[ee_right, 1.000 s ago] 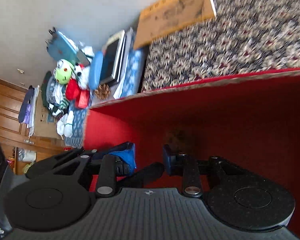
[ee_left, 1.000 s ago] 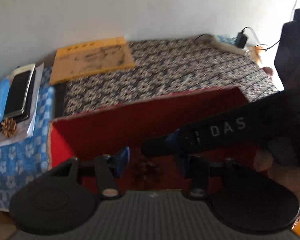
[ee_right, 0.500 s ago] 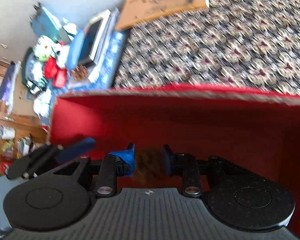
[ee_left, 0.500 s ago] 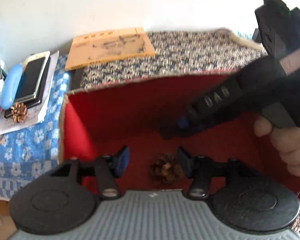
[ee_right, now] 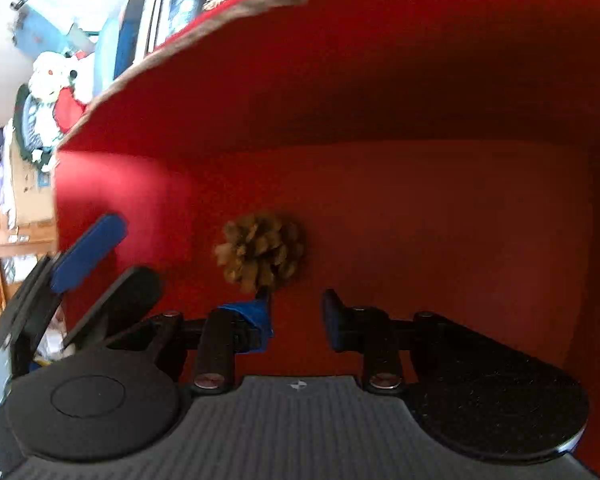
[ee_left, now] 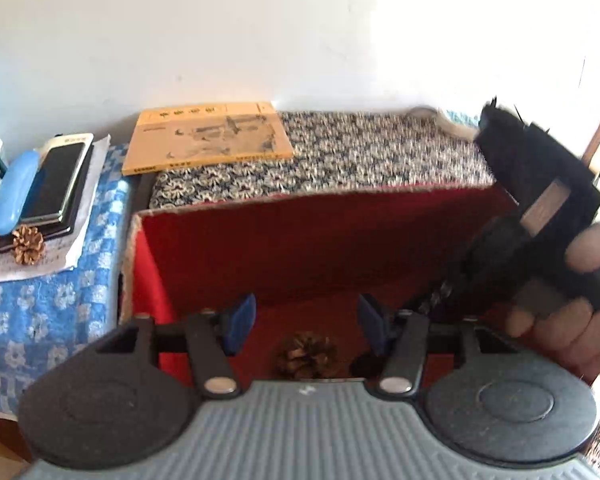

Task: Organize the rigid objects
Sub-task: 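Withdraw the left tool from the box, leaving the pine cone inside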

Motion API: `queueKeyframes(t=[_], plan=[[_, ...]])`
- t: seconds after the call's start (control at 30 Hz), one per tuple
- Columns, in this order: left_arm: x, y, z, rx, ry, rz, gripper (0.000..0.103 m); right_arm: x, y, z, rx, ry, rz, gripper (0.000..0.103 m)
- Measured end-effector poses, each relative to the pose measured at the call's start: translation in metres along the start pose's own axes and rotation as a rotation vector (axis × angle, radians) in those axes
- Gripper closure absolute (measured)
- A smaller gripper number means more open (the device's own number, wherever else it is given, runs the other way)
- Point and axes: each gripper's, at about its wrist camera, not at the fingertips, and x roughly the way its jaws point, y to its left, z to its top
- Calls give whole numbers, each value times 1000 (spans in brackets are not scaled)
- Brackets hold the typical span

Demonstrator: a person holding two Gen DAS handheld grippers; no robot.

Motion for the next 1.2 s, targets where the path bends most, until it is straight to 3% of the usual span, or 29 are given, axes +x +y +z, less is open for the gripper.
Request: queueKeyframes(t=[0.13,0.2,0.27,0.4,0.7,0.93,1.1,1.2], plan=[[-2,3,0,-30,-15,1,44,11,-8,9,65,-8,58,95],[-2,4,0,-33,-20,15,46,14,-17,11,83,-65,116,98],[-2,5,0,-43,-29,13,46,11,-24,12,129,-120,144,95],[-2,4,-2,-37,-28,17,42,-6,-16,8,50,-228,68,94],[14,-8,0,41,64,121,43,-35,-6,-20,-22,-348,-139,88],[21,-13,0,65,96,186,47,-63,-11,-53,-22,-435,-219,88],[24,-16,1,79,112,218,48,-60,10,-71,-139,-526,-334,90],[26,-16,1,82,120,235,49,-67,2,-68,-159,-583,-326,94]])
